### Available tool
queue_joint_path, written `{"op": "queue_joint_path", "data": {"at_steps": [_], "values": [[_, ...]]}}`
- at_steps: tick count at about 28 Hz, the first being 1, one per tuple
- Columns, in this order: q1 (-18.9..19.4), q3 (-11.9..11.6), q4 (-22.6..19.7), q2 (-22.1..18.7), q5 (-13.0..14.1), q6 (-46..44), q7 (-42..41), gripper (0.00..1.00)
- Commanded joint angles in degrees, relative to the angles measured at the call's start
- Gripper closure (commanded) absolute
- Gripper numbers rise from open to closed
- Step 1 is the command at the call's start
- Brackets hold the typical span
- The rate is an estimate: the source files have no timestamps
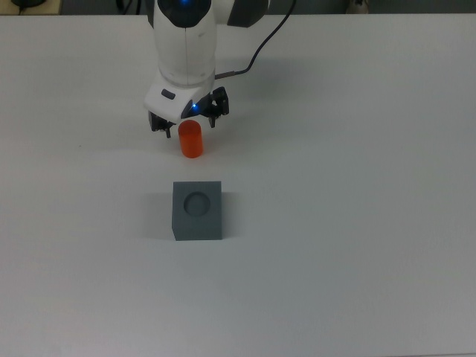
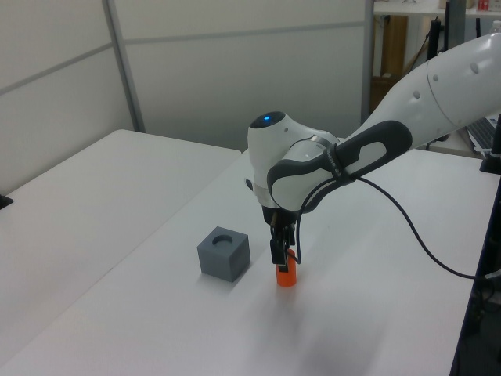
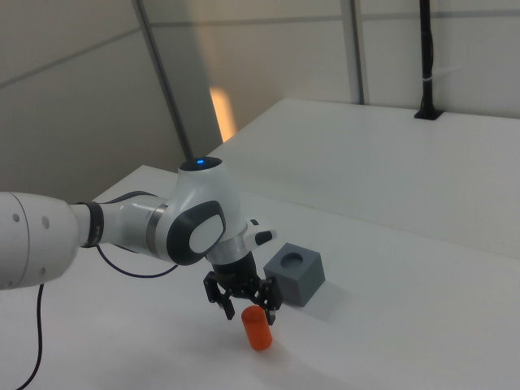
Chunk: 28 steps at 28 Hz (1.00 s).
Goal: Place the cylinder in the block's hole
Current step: 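Lift the orange cylinder and carry it above the grey block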
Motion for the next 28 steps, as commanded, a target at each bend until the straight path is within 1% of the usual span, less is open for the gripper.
{"op": "queue_joint_path", "data": {"at_steps": [1, 2, 6, 7, 9, 11, 13, 17, 18, 22, 23, 26, 27, 28], "values": [[0.28, -0.11, 0.0, 0.05, -1.14, 0.98, -0.87, 0.46], [0.28, -0.11, 0.08, -0.04, -1.14, 0.72, -0.87, 0.6], [0.28, -0.02, 0.26, -0.04, -1.14, 0.71, -1.04, 0.78], [0.28, -0.02, 0.35, 0.05, -1.14, 0.63, -1.39, 0.88], [0.28, -0.02, 0.44, -0.04, -1.06, 0.63, -1.57, 0.98], [0.28, -0.02, 0.87, -0.04, -0.97, 0.63, -1.48, 1.0], [0.19, 0.07, 2.37, -0.3, -0.35, -0.77, -1.48, 1.0], [-0.25, 0.07, 6.58, -0.57, 0.52, -6.56, -2.71, 1.0], [-0.42, -0.02, 9.46, -0.48, 2.18, -9.71, -3.32, 1.0], [-1.21, -0.54, 15.45, -0.3, 8.16, -13.17, -4.12, 1.0], [-1.82, -0.63, 17.73, -0.13, 10.26, -13.61, -4.03, 1.0], [-2.36, -0.81, 20.82, 0.4, 11.95, -13.61, -3.68, 1.0], [-2.53, -0.81, 21.61, 0.92, 12.21, -13.61, -3.59, 1.0], [-2.71, -0.81, 23.79, 2.32, 12.48, -13.52, -3.24, 1.0]]}}
